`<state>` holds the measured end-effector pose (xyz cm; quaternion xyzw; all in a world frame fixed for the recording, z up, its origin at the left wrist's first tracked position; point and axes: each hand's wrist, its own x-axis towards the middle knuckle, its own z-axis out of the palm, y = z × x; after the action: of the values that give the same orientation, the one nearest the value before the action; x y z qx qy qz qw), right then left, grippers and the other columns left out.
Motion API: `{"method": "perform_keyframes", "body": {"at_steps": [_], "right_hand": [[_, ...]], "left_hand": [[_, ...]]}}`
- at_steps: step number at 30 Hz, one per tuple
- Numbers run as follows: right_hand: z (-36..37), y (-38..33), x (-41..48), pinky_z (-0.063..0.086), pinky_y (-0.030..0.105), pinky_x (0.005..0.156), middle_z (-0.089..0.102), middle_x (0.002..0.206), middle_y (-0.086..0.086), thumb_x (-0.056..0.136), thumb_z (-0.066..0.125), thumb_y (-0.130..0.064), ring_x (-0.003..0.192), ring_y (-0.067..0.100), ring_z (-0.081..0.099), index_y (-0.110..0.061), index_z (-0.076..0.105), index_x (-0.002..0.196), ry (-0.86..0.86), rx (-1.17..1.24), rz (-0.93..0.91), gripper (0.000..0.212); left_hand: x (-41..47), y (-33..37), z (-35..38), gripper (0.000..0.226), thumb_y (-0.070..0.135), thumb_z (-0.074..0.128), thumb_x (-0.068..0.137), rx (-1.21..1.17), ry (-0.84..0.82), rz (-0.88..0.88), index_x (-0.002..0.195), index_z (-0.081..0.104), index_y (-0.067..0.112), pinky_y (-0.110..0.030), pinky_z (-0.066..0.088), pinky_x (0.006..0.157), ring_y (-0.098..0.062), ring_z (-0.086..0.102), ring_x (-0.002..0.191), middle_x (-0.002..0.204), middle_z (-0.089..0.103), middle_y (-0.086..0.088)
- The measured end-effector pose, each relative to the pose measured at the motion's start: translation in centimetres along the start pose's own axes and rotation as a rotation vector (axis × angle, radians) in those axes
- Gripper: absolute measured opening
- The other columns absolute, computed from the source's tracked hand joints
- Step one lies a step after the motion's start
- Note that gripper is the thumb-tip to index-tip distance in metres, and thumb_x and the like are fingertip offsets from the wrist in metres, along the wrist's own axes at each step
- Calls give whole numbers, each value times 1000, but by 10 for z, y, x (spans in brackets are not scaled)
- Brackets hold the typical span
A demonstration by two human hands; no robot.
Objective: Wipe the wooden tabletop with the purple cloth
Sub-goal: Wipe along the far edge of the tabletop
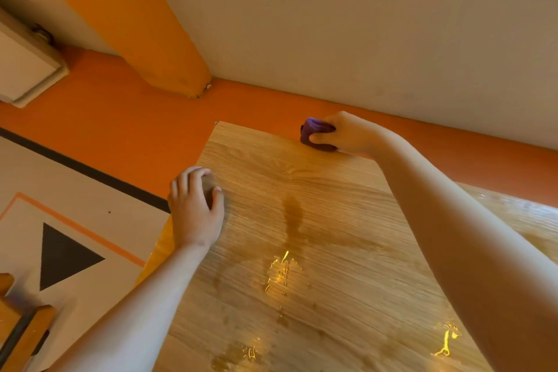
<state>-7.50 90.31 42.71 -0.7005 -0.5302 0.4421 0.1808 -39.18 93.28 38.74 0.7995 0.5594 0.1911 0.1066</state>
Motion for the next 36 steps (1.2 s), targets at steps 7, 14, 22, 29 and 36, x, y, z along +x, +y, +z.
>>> {"method": "perform_keyframes", "body": {"at_steps": [7,14,22,29,36], "right_hand": [[-53,74,-87,46,29,72,67,96,8,90,59,-35,80,21,60,-14,61,111,-75,-67,322,29],[-52,84,-112,44,31,72,68,93,2,89,60,-37,83,23,62,-19,63,111,35,-23,342,29],[0,15,-20,41,27,65,65,96,4,92,57,-35,76,16,57,-14,61,113,85,-61,160,30],[-18,46,-65,41,27,67,61,87,-1,91,58,-35,74,14,55,-21,57,102,107,1,240,17],[-68,122,-166,37,29,61,65,89,11,89,61,-31,72,21,55,-14,61,97,150,7,540,19]], "left_hand": [[0,1,0,28,18,58,89,13,-27,-8,116,51,14,-46,37,95,-30,39,119,130,48,-8],[0,1,-1,33,28,47,86,10,-36,-6,116,51,14,-47,36,95,-31,39,118,128,48,-8],[-1,1,0,29,17,58,89,12,-29,-13,117,52,13,-47,36,96,-29,39,118,129,48,-7],[-1,3,-1,28,18,58,89,12,-36,-15,116,52,13,-47,34,96,-30,38,119,129,47,-8],[0,5,-1,31,27,60,91,29,-27,-6,116,52,10,-51,35,95,-34,39,117,128,48,-11]]}}
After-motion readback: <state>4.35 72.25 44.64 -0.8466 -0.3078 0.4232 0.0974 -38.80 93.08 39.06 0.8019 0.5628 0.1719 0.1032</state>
